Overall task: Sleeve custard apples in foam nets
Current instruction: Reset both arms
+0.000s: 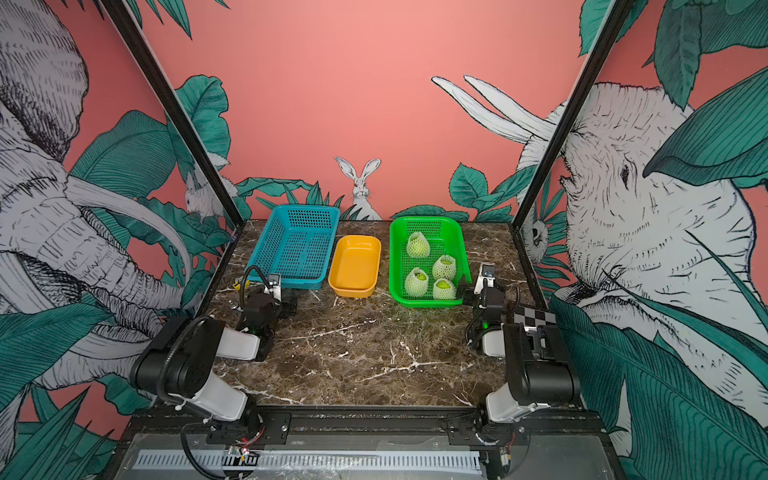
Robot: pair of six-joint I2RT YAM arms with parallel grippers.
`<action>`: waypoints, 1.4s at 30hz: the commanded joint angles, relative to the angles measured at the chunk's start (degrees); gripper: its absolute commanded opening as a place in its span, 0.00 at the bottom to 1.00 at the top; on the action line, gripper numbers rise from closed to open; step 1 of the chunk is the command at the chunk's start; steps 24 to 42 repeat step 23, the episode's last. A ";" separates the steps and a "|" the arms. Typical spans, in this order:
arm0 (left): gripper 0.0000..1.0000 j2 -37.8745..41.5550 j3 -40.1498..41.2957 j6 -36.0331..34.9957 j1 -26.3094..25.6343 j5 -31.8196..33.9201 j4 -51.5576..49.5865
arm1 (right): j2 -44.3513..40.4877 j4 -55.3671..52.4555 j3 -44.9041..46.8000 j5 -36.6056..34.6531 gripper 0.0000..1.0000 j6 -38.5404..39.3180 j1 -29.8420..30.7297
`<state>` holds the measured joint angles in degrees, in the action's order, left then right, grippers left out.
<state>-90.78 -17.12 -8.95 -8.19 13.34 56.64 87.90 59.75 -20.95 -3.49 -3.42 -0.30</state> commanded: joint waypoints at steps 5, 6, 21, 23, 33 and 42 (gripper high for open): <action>0.99 2.38 -1.02 -1.14 0.45 -2.78 2.64 | 0.87 -7.40 -1.40 4.45 0.99 2.98 -0.06; 0.99 1.54 -0.88 -1.20 0.45 -2.30 4.35 | 0.98 -8.05 -1.70 5.40 0.99 3.41 -0.06; 0.99 1.84 -3.17 -0.30 1.35 -3.06 -0.59 | 0.96 -8.15 -1.81 5.41 0.99 3.42 -0.06; 0.99 1.84 -3.26 -0.34 1.32 -3.06 -0.66 | 0.96 -8.11 -1.76 5.39 0.99 3.42 -0.05; 0.99 1.84 -3.26 -0.34 1.32 -3.06 -0.66 | 0.96 -8.11 -1.76 5.39 0.99 3.42 -0.05; 0.99 1.84 -3.26 -0.34 1.32 -3.06 -0.66 | 0.96 -8.11 -1.76 5.39 0.99 3.42 -0.05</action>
